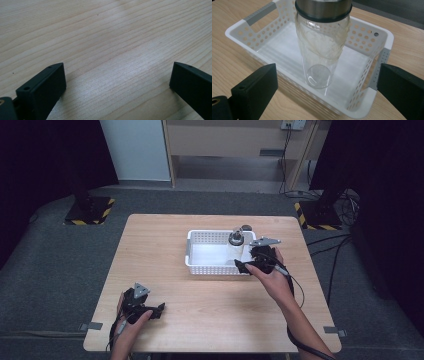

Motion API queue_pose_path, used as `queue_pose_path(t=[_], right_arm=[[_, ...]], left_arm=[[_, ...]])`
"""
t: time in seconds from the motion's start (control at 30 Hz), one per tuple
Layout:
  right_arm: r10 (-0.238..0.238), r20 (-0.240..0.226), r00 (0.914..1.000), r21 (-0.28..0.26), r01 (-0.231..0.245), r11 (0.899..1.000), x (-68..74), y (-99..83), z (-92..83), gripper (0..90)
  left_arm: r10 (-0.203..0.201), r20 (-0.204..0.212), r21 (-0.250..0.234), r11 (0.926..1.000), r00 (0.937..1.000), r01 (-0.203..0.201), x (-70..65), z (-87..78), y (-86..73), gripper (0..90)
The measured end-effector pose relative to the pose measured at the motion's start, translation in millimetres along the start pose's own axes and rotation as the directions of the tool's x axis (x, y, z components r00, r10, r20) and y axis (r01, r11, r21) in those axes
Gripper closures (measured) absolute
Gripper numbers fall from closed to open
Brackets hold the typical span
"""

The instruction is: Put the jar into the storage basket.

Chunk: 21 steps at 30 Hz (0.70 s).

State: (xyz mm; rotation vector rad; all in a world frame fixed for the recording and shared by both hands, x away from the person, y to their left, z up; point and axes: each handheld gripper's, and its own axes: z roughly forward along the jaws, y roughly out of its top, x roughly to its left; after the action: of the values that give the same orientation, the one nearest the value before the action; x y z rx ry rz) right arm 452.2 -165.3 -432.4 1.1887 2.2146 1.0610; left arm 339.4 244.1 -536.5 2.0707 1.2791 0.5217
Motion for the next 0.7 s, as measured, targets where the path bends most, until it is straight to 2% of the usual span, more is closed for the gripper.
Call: queue_pose_path(t=[0.27, 0.33, 0.5, 0.7], right_arm=[[-0.005, -0.012, 0.9999, 0.002, 0.005, 1.0, 0.6, -19.1, -16.4, 3.8], [0.002, -0.017, 0.9999, 0.003, -0.002, 1.0, 1.2, -28.1, -22.3, 3.6], [0.001, -0.013, 0.9999, 0.045, -0.001, 0.999, 0.1, -59.6, -32.4, 3.5], [0.033, -0.008, 0.9994, 0.081, -0.032, 0.996, -6.2, -92.4, -38.7, 3.6]], left_arm=[[0.0, -0.002, 0.0, 1.0, 1.0, 0.0, -0.2, 0.0, 0.0, 0.0], [0.0, -0.002, 0.001, 1.0, 1.0, 0.0, -0.2, 0.0, 0.0, 0.0], [-0.001, -0.003, 0.0, 1.0, 1.0, 0.001, -0.3, 0.0, 0.0, 0.0], [-0.001, -0.003, 0.0, 1.0, 1.0, 0.001, -0.3, 0.0, 0.0, 0.0]])
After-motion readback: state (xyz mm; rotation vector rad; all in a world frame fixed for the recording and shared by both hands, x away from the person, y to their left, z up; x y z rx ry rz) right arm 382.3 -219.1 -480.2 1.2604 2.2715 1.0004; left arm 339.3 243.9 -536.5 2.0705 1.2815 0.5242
